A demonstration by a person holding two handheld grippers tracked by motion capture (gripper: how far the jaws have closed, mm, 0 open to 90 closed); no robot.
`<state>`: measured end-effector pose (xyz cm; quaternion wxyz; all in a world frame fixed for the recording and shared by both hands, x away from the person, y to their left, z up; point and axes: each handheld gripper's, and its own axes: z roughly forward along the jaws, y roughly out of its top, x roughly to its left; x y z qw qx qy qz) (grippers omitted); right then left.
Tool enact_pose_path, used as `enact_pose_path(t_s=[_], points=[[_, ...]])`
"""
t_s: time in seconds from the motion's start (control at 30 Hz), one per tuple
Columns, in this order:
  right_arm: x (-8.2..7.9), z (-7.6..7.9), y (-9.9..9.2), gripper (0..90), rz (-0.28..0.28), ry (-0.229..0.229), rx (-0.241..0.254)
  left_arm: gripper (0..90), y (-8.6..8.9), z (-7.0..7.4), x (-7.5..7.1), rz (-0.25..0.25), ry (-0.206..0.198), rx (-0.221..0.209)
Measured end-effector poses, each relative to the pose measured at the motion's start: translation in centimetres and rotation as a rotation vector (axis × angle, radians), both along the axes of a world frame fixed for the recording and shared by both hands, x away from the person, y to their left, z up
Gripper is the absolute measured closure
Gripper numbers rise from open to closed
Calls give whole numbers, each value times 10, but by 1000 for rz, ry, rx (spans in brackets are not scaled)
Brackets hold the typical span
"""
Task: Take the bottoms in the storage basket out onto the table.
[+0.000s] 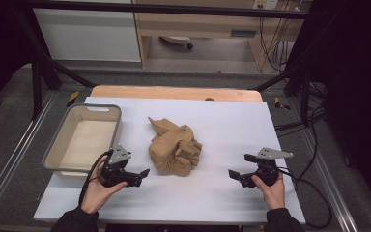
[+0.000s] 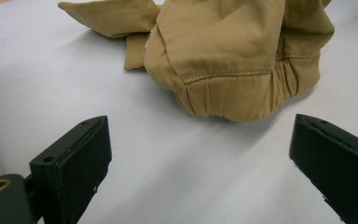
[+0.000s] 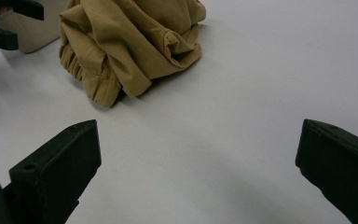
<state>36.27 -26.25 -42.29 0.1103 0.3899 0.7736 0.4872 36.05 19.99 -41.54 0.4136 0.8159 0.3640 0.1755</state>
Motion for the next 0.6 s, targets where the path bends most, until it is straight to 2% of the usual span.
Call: enact_pose_path(t_s=[0.6], points=[[0,-1,-1,6,4,1,0,54,8,-1,0,10,0,-3]])
